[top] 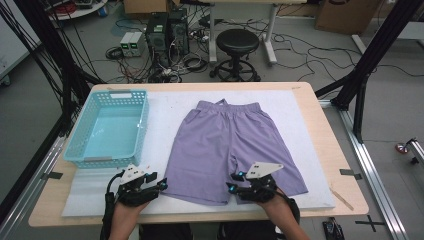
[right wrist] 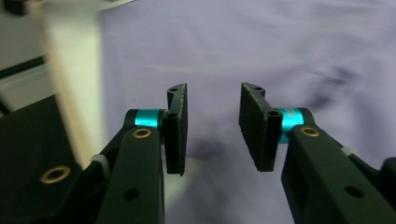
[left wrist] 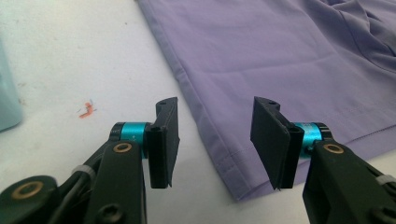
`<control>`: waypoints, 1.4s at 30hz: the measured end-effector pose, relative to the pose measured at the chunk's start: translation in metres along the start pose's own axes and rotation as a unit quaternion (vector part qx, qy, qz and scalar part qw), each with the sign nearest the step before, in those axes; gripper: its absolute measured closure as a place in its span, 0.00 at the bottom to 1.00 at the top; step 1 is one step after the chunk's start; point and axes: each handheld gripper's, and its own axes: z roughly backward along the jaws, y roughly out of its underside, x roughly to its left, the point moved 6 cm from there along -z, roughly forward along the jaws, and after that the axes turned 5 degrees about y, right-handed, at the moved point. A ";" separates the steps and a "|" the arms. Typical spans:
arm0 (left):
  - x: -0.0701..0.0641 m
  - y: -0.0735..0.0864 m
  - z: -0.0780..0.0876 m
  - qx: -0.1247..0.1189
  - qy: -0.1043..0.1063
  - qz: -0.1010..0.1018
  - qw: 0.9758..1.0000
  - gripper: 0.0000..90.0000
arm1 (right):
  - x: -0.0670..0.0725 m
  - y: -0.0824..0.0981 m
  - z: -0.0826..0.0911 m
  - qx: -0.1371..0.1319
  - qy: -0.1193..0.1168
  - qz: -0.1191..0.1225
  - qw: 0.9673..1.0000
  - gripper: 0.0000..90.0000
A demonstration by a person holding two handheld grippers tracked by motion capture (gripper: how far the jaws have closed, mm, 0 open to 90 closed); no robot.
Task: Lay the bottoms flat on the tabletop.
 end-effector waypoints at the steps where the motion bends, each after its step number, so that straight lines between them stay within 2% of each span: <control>1: 0.000 0.000 0.000 0.000 0.000 0.000 1.000 0.58 | 0.000 0.000 0.000 0.000 0.000 0.000 1.000 0.72; 3: 0.000 0.000 0.002 -0.001 -0.002 0.001 1.000 0.57 | 0.015 0.001 -0.010 0.020 -0.024 0.028 0.999 0.76; 5: 0.000 0.000 0.003 -0.002 -0.002 0.002 1.000 0.58 | 0.018 0.004 -0.013 0.030 -0.031 0.033 0.999 0.78; 6: 0.000 0.000 0.004 -0.003 -0.001 0.002 1.000 0.57 | 0.020 0.010 -0.018 0.051 -0.034 0.045 0.997 0.82; 7: 0.000 0.000 0.004 -0.003 0.000 0.002 1.000 0.58 | 0.020 0.010 -0.018 0.051 -0.034 0.045 0.997 0.82; 9: 0.000 0.000 0.005 -0.004 0.000 0.004 1.000 0.58 | 0.021 0.014 -0.018 0.054 -0.036 0.042 0.997 0.93; 10: 0.000 0.000 0.005 -0.004 0.001 0.005 1.000 0.57 | 0.022 0.014 -0.017 0.058 -0.044 0.041 0.996 0.97; 12: 0.000 0.000 0.005 -0.002 0.002 0.004 1.000 0.57 | 0.025 0.015 -0.016 0.061 -0.060 0.042 0.995 1.00; 13: 0.000 0.000 0.004 -0.001 0.003 0.003 1.000 0.57 | 0.025 0.015 -0.016 0.061 -0.060 0.042 0.995 1.00; 15: -0.001 0.000 0.004 0.000 0.005 0.003 1.000 0.57 | 0.030 0.017 -0.014 0.066 -0.088 0.044 0.993 1.00; 18: -0.001 0.000 0.002 0.002 0.005 0.003 1.000 0.57 | 0.031 0.019 -0.012 0.068 -0.110 0.032 0.991 1.00; 19: -0.001 0.000 0.002 0.003 0.006 0.004 1.000 0.57 | 0.031 0.019 -0.012 0.068 -0.110 0.032 0.991 1.00; 21: -0.001 0.000 0.001 0.004 0.006 0.006 1.000 0.57 | 0.031 0.021 -0.010 0.066 -0.126 0.027 0.990 0.90; 22: -0.001 0.001 0.001 0.006 0.005 0.008 1.000 0.57 | 0.029 0.019 -0.009 0.060 -0.128 0.012 0.990 0.83; 24: 0.000 0.002 0.000 0.011 0.005 0.009 1.000 0.56 | 0.021 0.014 -0.004 0.033 -0.122 -0.011 0.992 0.81; 26: 0.000 0.004 -0.001 0.017 0.005 0.012 1.000 0.56 | 0.011 0.010 0.001 0.015 -0.094 -0.036 0.995 0.78; 28: -0.001 0.006 -0.003 0.023 0.008 0.013 1.000 0.57 | 0.002 0.010 0.003 0.012 -0.058 -0.043 0.997 0.78; 30: -0.002 0.008 -0.005 0.032 0.011 0.005 0.999 0.62 | -0.002 0.011 0.003 0.016 -0.034 -0.039 0.999 0.80; 31: -0.003 0.008 -0.006 0.032 0.005 0.000 0.999 0.65 | -0.003 0.011 -0.001 0.023 -0.020 -0.029 0.999 0.81; 32: -0.003 0.008 -0.006 0.035 0.002 -0.006 0.999 0.65 | -0.003 0.011 -0.001 0.023 -0.020 -0.029 0.999 0.81; 33: -0.003 0.008 -0.005 0.038 -0.008 -0.020 0.999 0.73 | -0.003 0.012 -0.007 0.042 0.009 -0.016 0.999 0.81; 35: -0.005 0.009 -0.005 0.043 -0.026 -0.045 0.998 0.83 | -0.003 0.014 -0.014 0.065 0.032 -0.006 0.997 0.81; 36: -0.005 0.009 -0.005 0.043 -0.026 -0.045 0.998 0.89 | -0.003 0.014 -0.014 0.065 0.032 -0.006 0.997 0.81; 37: -0.006 0.010 -0.005 0.046 -0.029 -0.054 0.997 0.94 | -0.001 0.013 -0.016 0.066 0.038 0.003 0.997 0.90; 38: -0.008 0.010 -0.005 0.050 -0.028 -0.060 0.997 0.94 | -0.001 0.013 -0.016 0.066 0.038 0.003 0.997 0.90; 39: -0.010 0.010 -0.005 0.053 -0.034 -0.069 0.996 0.98 | 0.003 0.012 -0.016 0.070 0.031 0.014 0.997 0.99; 40: -0.011 0.010 -0.004 0.055 -0.035 -0.074 0.995 0.98 | 0.003 0.012 -0.016 0.070 0.031 0.014 0.997 0.99; 42: -0.010 0.011 0.000 0.064 -0.026 -0.062 0.996 0.98 | 0.008 0.012 -0.014 0.077 0.005 0.009 0.997 1.00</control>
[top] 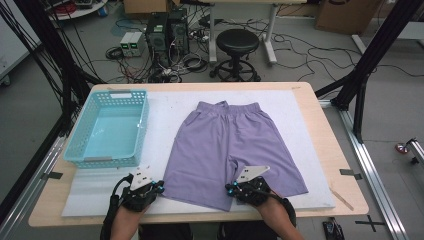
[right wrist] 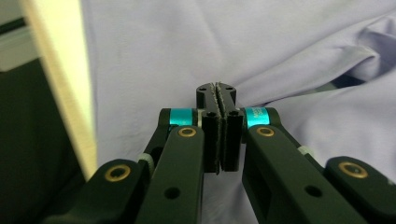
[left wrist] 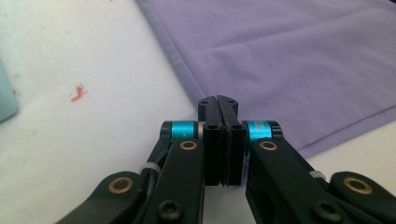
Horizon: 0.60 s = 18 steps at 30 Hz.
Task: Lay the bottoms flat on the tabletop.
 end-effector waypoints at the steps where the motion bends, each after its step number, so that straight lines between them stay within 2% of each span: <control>1: 0.000 0.000 0.000 0.000 0.000 0.000 1.000 0.98 | 0.000 0.000 0.000 0.000 0.000 0.000 1.000 1.00; 2: 0.001 0.001 0.002 0.001 0.002 0.008 1.000 0.98 | 0.002 0.002 0.001 -0.005 -0.028 -0.003 1.000 1.00; 3: 0.003 0.002 0.004 0.003 0.008 0.016 1.000 0.98 | 0.003 0.003 0.002 -0.009 -0.035 -0.006 0.999 1.00; 4: 0.004 0.003 0.005 0.001 0.014 0.026 1.000 0.98 | 0.003 0.003 0.002 -0.009 -0.035 -0.006 0.999 1.00; 6: 0.005 0.003 0.006 -0.005 0.022 0.042 0.999 0.97 | 0.000 0.002 0.007 -0.024 -0.051 -0.024 0.998 0.89; 8: 0.008 0.002 0.007 -0.014 0.021 0.056 0.998 0.86 | -0.008 -0.002 0.015 -0.052 -0.050 -0.047 0.996 0.84; 9: 0.009 0.001 0.008 -0.022 0.019 0.062 0.998 0.78 | -0.020 -0.004 0.025 -0.072 -0.026 -0.067 0.995 0.81; 10: 0.011 0.000 0.009 -0.028 0.021 0.065 0.997 0.75 | -0.028 -0.003 0.030 -0.077 -0.009 -0.076 0.994 0.80; 12: 0.014 -0.003 0.012 -0.049 0.023 0.074 0.996 0.71 | -0.043 0.003 0.040 -0.077 0.030 -0.085 0.993 0.79; 13: 0.014 -0.003 0.012 -0.049 0.023 0.074 0.996 0.70 | -0.053 0.009 0.047 -0.071 0.053 -0.091 0.992 0.78; 14: 0.016 -0.005 0.015 -0.063 0.026 0.079 0.995 0.69 | -0.060 0.014 0.052 -0.070 0.067 -0.095 0.991 0.77; 15: 0.016 -0.005 0.015 -0.063 0.026 0.079 0.995 0.67 | -0.060 0.014 0.052 -0.070 0.067 -0.095 0.991 0.77; 16: 0.018 -0.007 0.017 -0.076 0.028 0.082 0.993 0.65 | -0.072 0.026 0.063 -0.064 0.094 -0.105 0.988 0.72; 17: 0.018 -0.007 0.017 -0.076 0.028 0.082 0.993 0.65 | -0.077 0.032 0.067 -0.060 0.106 -0.109 0.987 0.69; 18: 0.018 -0.009 0.018 -0.084 0.031 0.085 0.992 0.65 | -0.077 0.032 0.067 -0.060 0.106 -0.109 0.987 0.69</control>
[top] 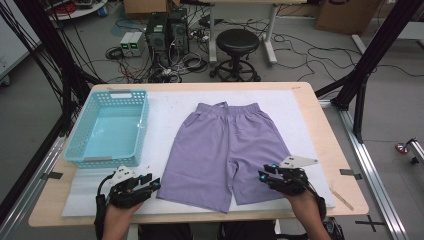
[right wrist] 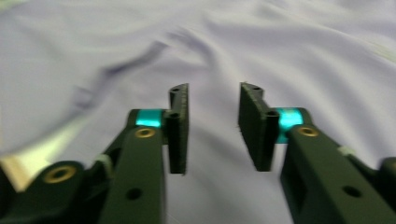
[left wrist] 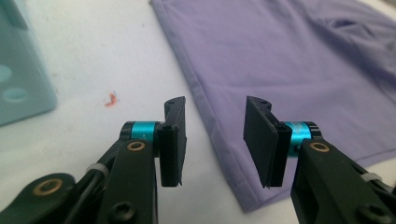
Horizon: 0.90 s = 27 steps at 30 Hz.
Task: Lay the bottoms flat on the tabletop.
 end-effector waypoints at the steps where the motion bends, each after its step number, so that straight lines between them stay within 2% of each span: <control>1: 0.000 -0.002 0.000 -0.006 0.002 0.000 1.000 0.64 | -0.007 0.004 0.003 0.000 0.015 -0.002 1.000 0.67; 2: 0.000 -0.003 0.000 -0.013 0.003 0.000 1.000 0.62 | -0.015 0.008 0.005 0.002 0.033 -0.003 0.999 0.64; 4: -0.001 -0.006 0.001 -0.025 0.009 -0.005 1.000 0.59 | -0.032 0.016 0.012 0.004 0.074 -0.026 0.997 0.60; 6: -0.003 -0.009 0.000 -0.034 0.015 -0.011 0.999 0.57 | -0.052 0.024 0.020 0.004 0.106 -0.067 0.992 0.61; 8: -0.005 -0.011 0.000 -0.039 0.019 -0.019 0.999 0.56 | -0.073 0.040 0.031 0.022 0.129 -0.105 0.986 0.68; 9: -0.005 -0.011 -0.001 -0.040 0.020 -0.021 0.999 0.56 | -0.073 0.040 0.031 0.022 0.129 -0.105 0.986 0.68; 10: -0.005 -0.012 -0.003 -0.037 0.021 -0.023 0.999 0.56 | -0.079 0.051 0.032 0.051 0.137 -0.112 0.983 0.74; 11: -0.005 -0.012 -0.003 -0.037 0.021 -0.023 0.999 0.56 | -0.080 0.056 0.031 0.064 0.138 -0.109 0.982 0.78; 12: -0.006 -0.012 -0.003 -0.036 0.022 -0.023 0.999 0.56 | -0.080 0.056 0.031 0.064 0.138 -0.109 0.982 0.78; 13: -0.006 -0.012 -0.004 -0.037 0.021 -0.024 0.999 0.56 | -0.082 0.057 0.033 0.064 0.147 -0.093 0.983 1.00; 15: -0.006 -0.012 -0.004 -0.037 0.022 -0.026 0.999 0.56 | -0.083 0.056 0.034 0.072 0.150 -0.088 0.982 1.00; 17: -0.006 -0.012 -0.005 -0.037 0.022 -0.025 0.999 0.56 | -0.088 0.057 0.037 0.081 0.189 -0.076 0.976 1.00; 18: -0.006 -0.012 -0.005 -0.037 0.022 -0.025 0.999 0.56 | -0.091 0.058 0.038 0.080 0.198 -0.082 0.974 1.00; 19: -0.006 -0.012 -0.005 -0.036 0.023 -0.025 0.999 0.56 | -0.092 0.059 0.039 0.077 0.192 -0.097 0.974 1.00; 20: -0.006 -0.012 -0.005 -0.035 0.023 -0.026 0.999 0.56 | -0.091 0.059 0.040 0.065 0.175 -0.108 0.976 0.93; 21: -0.006 -0.012 -0.005 -0.034 0.023 -0.026 0.999 0.56 | -0.091 0.059 0.040 0.065 0.175 -0.108 0.976 0.93; 22: -0.006 -0.012 -0.006 -0.034 0.022 -0.028 0.999 0.56 | -0.086 0.053 0.042 0.044 0.164 -0.110 0.979 0.82; 23: -0.006 -0.012 -0.006 -0.034 0.023 -0.029 0.999 0.56 | -0.082 0.048 0.042 0.031 0.154 -0.109 0.982 0.79; 24: -0.007 -0.012 -0.006 -0.034 0.023 -0.028 0.999 0.56 | -0.076 0.042 0.041 0.017 0.139 -0.107 0.984 0.78; 25: -0.007 -0.012 -0.006 -0.034 0.023 -0.028 0.999 0.56 | -0.076 0.042 0.041 0.017 0.139 -0.107 0.984 0.78; 27: -0.008 -0.013 -0.007 -0.035 0.023 -0.029 0.999 0.56 | -0.061 0.032 0.036 -0.004 0.108 -0.095 0.990 0.74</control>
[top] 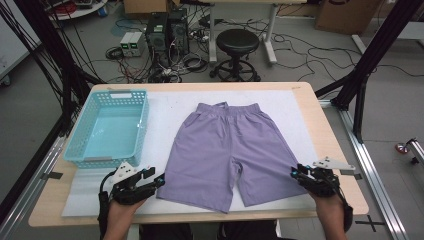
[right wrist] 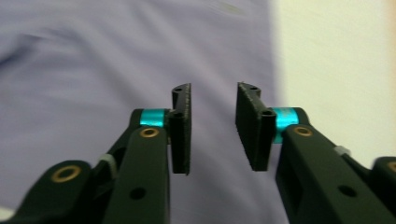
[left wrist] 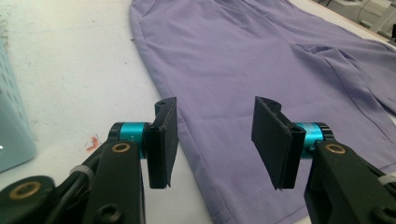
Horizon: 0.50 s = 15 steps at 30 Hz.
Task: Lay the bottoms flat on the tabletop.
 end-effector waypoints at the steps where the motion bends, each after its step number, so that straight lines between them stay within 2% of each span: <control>1: 0.000 0.000 0.000 0.000 0.001 -0.001 1.000 0.56 | 0.011 -0.003 -0.001 -0.008 -0.024 0.007 1.000 0.73; 4: -0.001 -0.001 -0.001 -0.002 0.001 -0.003 1.000 0.56 | 0.042 -0.009 -0.002 -0.025 -0.080 0.035 0.996 0.72; 6: -0.002 -0.001 -0.001 -0.001 0.002 -0.006 1.000 0.56 | 0.060 -0.010 -0.004 -0.027 -0.114 0.042 0.992 0.72; 7: -0.002 -0.001 -0.001 -0.002 0.002 -0.006 1.000 0.56 | 0.072 -0.008 -0.006 -0.022 -0.132 0.054 0.990 0.72; 8: -0.002 -0.001 -0.001 -0.002 0.001 -0.007 1.000 0.56 | 0.090 -0.004 -0.009 -0.011 -0.153 0.080 0.985 0.71; 9: -0.002 -0.001 -0.001 -0.002 0.001 -0.006 1.000 0.56 | 0.090 -0.004 -0.009 -0.011 -0.153 0.080 0.985 0.71; 10: -0.002 -0.001 -0.001 -0.002 0.001 -0.007 1.000 0.55 | 0.106 0.000 -0.013 -0.002 -0.173 0.107 0.979 0.70; 11: -0.002 -0.001 -0.001 -0.002 0.001 -0.007 1.000 0.55 | 0.106 0.000 -0.013 -0.002 -0.173 0.107 0.979 0.70; 12: -0.002 -0.001 -0.002 -0.002 0.002 -0.006 1.000 0.55 | 0.117 0.004 -0.017 0.008 -0.190 0.122 0.974 0.70; 13: -0.002 -0.001 -0.002 -0.002 0.002 -0.006 1.000 0.55 | 0.122 0.006 -0.019 0.016 -0.198 0.131 0.971 0.71; 14: -0.002 -0.001 -0.002 -0.002 0.001 -0.006 1.000 0.55 | 0.126 0.009 -0.022 0.026 -0.198 0.141 0.970 0.74; 15: -0.002 -0.001 -0.002 -0.001 0.001 -0.006 1.000 0.55 | 0.126 0.009 -0.022 0.026 -0.198 0.141 0.970 0.74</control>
